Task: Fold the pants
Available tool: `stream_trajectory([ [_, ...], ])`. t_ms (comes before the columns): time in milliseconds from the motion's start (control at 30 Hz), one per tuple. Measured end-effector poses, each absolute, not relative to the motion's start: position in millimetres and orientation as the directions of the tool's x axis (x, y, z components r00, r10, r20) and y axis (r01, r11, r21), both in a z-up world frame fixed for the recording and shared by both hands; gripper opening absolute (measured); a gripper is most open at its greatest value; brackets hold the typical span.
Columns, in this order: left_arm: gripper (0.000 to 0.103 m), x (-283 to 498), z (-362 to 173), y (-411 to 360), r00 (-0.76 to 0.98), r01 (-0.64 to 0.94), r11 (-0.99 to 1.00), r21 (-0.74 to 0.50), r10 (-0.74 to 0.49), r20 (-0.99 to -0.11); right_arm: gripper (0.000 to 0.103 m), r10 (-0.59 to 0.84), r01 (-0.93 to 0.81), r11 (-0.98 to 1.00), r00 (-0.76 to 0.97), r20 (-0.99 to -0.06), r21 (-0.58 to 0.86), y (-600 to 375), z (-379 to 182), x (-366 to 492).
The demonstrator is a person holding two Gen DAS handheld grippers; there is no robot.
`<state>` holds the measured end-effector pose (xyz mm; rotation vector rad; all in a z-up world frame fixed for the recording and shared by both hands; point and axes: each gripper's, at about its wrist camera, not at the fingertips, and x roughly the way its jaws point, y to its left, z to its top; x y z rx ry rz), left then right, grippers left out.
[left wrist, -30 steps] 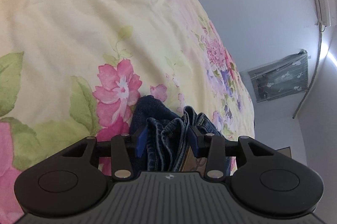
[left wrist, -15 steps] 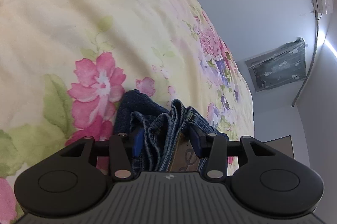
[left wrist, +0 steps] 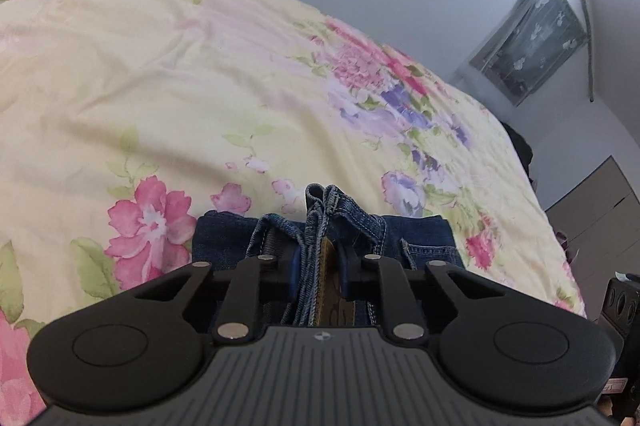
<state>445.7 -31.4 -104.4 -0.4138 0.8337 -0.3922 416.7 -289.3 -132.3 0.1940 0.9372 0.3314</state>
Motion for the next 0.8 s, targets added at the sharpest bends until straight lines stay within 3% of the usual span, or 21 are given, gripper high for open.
stream_trajectory([
  [33,0.019,440.6,-97.1,-30.5,0.624,0.199,0.851,-0.486,-0.493,-0.607,0.003,0.366,-0.214,0.931,0.558,-0.745,0.297,-288.1,-124.3,413.6],
  [167,0.018,442.2,-103.0,-18.3,0.622,0.200,0.867,-0.457,-0.473,-0.625,0.005,0.331,-0.315,0.937,0.661,-0.673,0.151,-283.1,-84.2,395.3],
  [267,0.018,450.3,-132.0,-0.8,0.614,0.135,0.823,-0.552,-0.507,-0.605,0.005,0.261,-0.289,0.954,0.678,-0.687,0.077,-292.5,-82.3,406.5],
  [400,0.020,460.4,-161.8,16.2,0.604,0.067,0.756,-0.651,-0.550,-0.576,0.002,0.238,-0.194,0.970,0.665,-0.708,0.144,-323.1,-100.8,437.4],
  [533,0.028,462.9,-176.5,19.8,0.605,0.068,0.760,-0.647,-0.547,-0.579,0.000,0.239,-0.126,0.970,0.659,-0.713,0.208,-338.1,-124.8,470.3],
  [800,0.036,462.6,-172.9,14.8,0.603,0.053,0.786,-0.616,-0.517,-0.607,0.000,0.144,-0.127,0.988,0.613,-0.777,0.083,-319.0,-157.7,495.6],
])
